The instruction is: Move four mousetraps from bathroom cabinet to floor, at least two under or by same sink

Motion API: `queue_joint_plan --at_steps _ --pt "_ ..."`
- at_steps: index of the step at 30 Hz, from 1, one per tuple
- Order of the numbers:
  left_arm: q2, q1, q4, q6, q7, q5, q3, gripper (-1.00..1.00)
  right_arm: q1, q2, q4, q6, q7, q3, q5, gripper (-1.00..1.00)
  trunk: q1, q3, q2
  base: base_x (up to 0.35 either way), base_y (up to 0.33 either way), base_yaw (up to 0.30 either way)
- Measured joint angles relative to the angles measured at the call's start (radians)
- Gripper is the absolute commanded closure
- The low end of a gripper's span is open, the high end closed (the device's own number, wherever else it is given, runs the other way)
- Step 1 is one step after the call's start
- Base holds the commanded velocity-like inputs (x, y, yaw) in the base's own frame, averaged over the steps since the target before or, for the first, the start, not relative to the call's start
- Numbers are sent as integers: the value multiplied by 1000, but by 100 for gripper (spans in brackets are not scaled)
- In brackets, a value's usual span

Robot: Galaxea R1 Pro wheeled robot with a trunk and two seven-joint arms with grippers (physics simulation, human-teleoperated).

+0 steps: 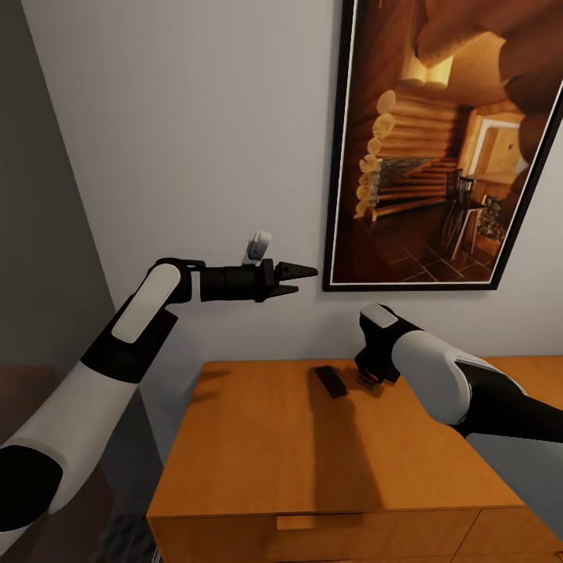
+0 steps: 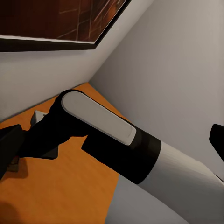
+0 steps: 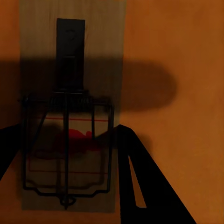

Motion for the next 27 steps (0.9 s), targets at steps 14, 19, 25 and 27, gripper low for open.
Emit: queue_joint_plan --at_steps 14,19,25,27 --pt "0 0 0 0 0 0 0 -100 10 0 1 1 -1 4 2 100 -38 31 70 0 0 0" --pt "0 0 0 0 0 0 0 -100 10 0 1 1 -1 4 2 100 -57 47 105 0 0 0" --pt "0 0 0 0 0 0 0 -100 10 0 1 1 -1 3 2 100 -80 66 147 0 0 0" --pt "0 0 0 0 0 0 0 -100 10 0 1 1 -1 3 2 100 -80 66 147 0 0 0"
